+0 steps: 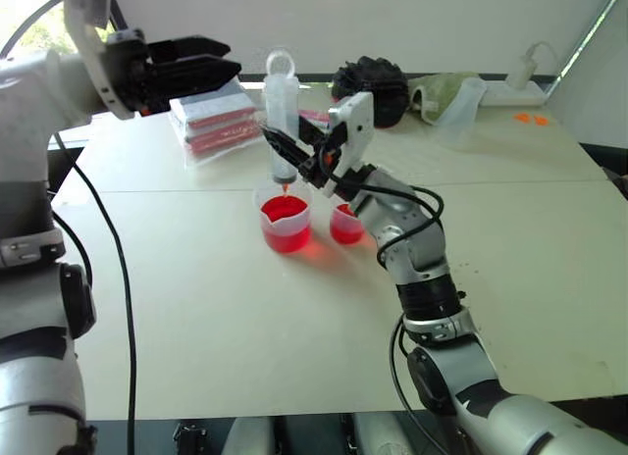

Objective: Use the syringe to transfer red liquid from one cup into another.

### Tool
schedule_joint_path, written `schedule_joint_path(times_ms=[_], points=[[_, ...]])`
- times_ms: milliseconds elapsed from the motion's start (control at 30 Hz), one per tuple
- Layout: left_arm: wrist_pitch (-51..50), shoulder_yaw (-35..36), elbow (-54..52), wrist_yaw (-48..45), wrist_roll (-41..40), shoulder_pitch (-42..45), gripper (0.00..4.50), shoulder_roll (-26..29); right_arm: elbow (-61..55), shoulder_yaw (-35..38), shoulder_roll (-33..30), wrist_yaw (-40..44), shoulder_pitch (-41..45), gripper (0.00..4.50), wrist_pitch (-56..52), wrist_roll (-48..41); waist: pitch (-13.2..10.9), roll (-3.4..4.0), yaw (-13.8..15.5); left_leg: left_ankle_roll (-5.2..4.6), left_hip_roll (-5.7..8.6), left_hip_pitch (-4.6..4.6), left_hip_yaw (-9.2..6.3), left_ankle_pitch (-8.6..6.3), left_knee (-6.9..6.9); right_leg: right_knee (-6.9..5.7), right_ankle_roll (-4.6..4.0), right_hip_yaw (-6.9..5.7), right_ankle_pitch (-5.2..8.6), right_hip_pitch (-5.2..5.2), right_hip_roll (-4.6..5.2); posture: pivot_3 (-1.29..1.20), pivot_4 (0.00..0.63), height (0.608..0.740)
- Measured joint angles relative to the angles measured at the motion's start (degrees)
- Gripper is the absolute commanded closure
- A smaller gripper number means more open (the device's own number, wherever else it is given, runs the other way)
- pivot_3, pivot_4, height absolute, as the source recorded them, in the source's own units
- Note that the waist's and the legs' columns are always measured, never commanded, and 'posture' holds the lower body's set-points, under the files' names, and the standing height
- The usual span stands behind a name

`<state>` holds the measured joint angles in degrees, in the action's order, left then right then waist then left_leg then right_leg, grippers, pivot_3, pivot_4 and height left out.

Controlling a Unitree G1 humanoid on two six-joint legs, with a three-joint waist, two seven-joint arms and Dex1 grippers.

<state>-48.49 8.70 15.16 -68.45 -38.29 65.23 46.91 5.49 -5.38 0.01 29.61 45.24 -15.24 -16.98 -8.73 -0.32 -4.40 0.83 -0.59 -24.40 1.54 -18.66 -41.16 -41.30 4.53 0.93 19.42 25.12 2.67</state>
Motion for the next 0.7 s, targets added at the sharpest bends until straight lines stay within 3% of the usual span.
schedule_joint_path(times_ms=[700], points=[[-0.9,-0.1,-1.3,1.0,-1.2,-1.6,1.67,-1.5,3.9,-3.6,1.4,-0.8,-7.0,3.13,7.9,5.0,0.0,0.00,0.0,0.01,0.00,0.00,0.00,0.01,-0.02,0.00,0.00,0.00,0.00,-0.01,0.00,0.00,0.150,0.711]])
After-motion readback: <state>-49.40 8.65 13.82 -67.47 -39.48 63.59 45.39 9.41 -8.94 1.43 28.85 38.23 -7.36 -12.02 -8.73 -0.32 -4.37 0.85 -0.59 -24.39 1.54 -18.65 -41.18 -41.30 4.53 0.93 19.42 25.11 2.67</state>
